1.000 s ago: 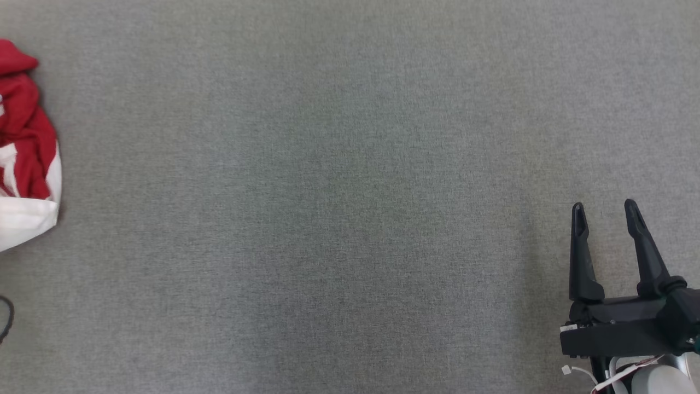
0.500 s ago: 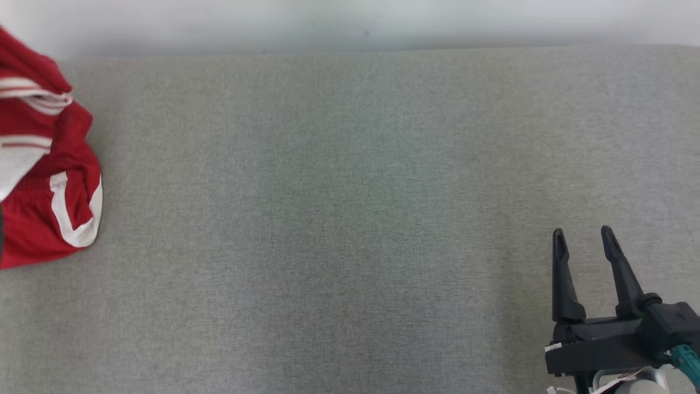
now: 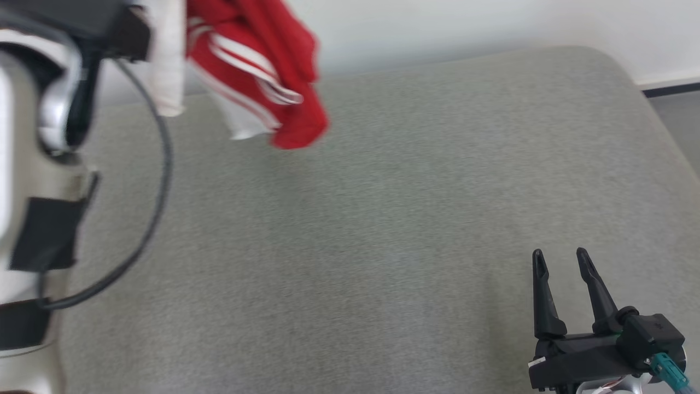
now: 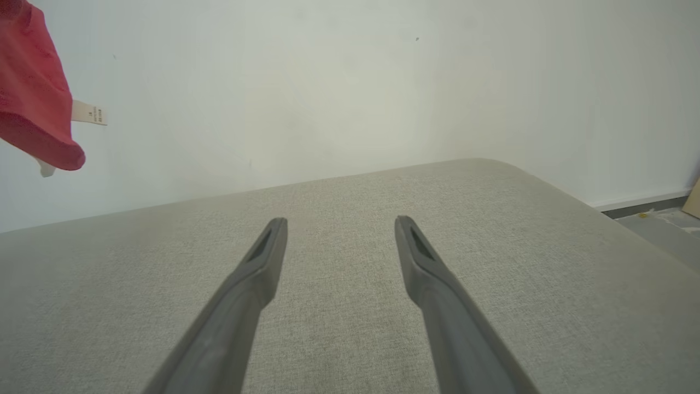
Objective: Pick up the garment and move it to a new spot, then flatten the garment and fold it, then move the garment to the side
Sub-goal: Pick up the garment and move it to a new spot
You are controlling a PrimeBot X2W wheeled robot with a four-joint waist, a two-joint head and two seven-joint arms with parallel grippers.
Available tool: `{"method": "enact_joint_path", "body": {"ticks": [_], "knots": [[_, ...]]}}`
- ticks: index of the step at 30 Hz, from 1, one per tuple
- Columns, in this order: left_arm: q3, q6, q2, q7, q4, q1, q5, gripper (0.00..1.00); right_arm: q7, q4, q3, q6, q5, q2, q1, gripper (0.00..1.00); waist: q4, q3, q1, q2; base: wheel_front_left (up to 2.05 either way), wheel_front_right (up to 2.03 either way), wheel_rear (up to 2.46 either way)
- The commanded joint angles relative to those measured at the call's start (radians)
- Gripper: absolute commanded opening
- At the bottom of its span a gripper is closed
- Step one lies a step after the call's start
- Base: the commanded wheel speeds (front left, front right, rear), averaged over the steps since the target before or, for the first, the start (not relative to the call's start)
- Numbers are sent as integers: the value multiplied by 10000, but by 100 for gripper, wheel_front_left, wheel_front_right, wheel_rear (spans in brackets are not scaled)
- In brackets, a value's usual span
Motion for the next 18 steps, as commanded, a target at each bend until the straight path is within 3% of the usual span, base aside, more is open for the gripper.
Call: {"method": "enact_joint_path", "body": {"ticks": [1,11,18], "knots": [[-52,-49,-112,14,13,-130,-41,0,-66,22,-30,-21,47,2,74,100,-653,-340,1,1,0,0,0],[-1987,-46,-1906,-491,1059,-346,-701,0,-86,84,-141,-21,103,7,7,100,-1622,-270,1,1,0,0,0],[-2492,44,-2262,-983,1719,1269,-1077,0,-73,-30,-235,-21,175,7,-21,100,-1714,-14,1,1,0,0,0]]}}
